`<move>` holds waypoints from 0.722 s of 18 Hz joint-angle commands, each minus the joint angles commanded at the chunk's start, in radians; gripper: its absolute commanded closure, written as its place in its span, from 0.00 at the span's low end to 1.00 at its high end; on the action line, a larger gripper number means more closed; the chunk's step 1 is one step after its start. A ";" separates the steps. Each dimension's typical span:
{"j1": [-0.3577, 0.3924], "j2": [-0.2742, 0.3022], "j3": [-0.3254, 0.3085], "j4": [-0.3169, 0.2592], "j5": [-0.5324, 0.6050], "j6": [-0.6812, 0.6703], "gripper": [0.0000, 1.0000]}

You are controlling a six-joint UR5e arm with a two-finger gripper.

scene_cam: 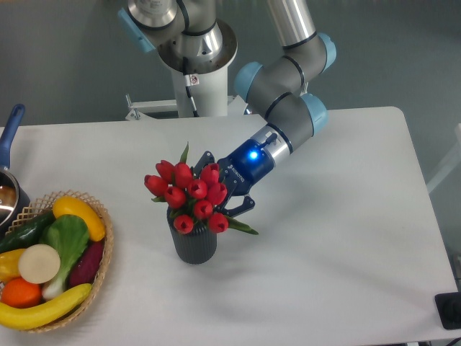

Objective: Insert the flowers into the vase
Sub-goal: 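Push the tulips further down into the vase, then open the gripper to release the tulip stems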

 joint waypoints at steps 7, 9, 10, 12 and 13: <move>0.034 0.049 -0.008 -0.002 0.020 0.028 0.00; 0.046 0.086 -0.012 -0.002 0.084 0.034 0.00; 0.064 0.100 -0.014 -0.003 0.121 0.034 0.00; 0.097 0.133 -0.017 -0.003 0.156 0.034 0.00; 0.121 0.155 -0.023 -0.003 0.156 0.034 0.00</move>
